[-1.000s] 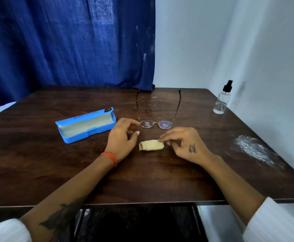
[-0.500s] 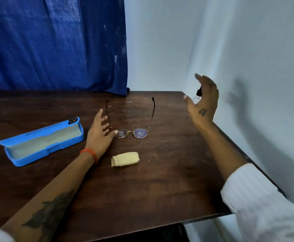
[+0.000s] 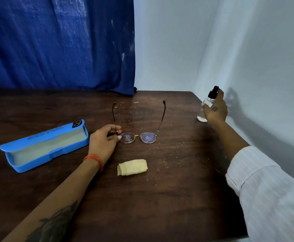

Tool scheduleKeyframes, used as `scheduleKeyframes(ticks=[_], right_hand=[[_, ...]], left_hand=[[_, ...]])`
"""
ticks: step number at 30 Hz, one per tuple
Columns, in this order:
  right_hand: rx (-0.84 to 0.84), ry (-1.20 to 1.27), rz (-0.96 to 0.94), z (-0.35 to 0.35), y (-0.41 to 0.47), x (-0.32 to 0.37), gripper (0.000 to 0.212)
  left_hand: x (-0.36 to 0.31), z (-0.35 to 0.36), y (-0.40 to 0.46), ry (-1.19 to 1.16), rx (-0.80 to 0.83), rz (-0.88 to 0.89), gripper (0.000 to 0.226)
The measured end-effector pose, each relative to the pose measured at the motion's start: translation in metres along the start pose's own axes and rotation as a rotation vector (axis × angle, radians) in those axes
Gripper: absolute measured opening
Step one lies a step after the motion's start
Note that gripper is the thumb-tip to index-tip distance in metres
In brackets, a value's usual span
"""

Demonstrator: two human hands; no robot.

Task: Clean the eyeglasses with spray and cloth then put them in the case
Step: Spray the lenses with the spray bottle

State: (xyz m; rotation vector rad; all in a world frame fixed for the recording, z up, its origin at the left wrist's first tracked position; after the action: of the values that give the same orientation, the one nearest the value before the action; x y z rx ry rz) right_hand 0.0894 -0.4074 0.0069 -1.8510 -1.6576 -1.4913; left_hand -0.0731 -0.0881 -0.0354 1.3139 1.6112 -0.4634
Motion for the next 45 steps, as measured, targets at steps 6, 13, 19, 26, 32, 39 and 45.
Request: scheduleKeyframes(ticks=[6,13,19,26,32,39,45], right_hand=[[0.054,0.296,-0.091,-0.022,-0.044,0.040,0.064],[0.300,0.758,-0.182,-0.052,-0.128,0.078,0.058],[0.492,0.955,-0.135,-0.046,-0.172,0.095,0.054],[0.586,0.887,-0.073,-0.033,-0.178,0.110,0.055],[0.440,0.254,-0.442,-0.016,-0.183,0.124,0.069],[0.329,-0.009,-0.581,0.014,-0.186,0.123,0.065],[0.332,-0.086,-0.574,0.025,-0.185,0.123,0.061]], left_hand=[[-0.004,-0.004,-0.004,0.063,-0.031,0.016,0.016],[-0.014,-0.011,-0.015,-0.004,-0.069,0.109,0.015],[-0.019,-0.014,-0.018,-0.125,-0.088,0.075,0.017],[-0.035,-0.011,-0.004,-0.267,-0.162,0.052,0.020],[-0.028,-0.010,-0.008,-0.296,-0.231,0.064,0.021],[-0.031,-0.011,-0.002,-0.297,-0.264,0.097,0.021],[-0.031,-0.012,-0.002,-0.201,-0.320,0.193,0.021]])
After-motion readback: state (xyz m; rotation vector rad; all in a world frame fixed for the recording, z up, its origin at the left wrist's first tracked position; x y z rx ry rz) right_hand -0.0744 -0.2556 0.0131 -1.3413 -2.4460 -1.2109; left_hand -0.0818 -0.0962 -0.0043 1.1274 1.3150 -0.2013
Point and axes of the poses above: each hand's wrist, its own y-axis towards the middle knuckle, its own z-axis out of the palm, x = y × z, the point moved 2 cm from there along y, towards the middle knuckle, and after that the axes turned 3 degrees about y, right-handed, at the moved point
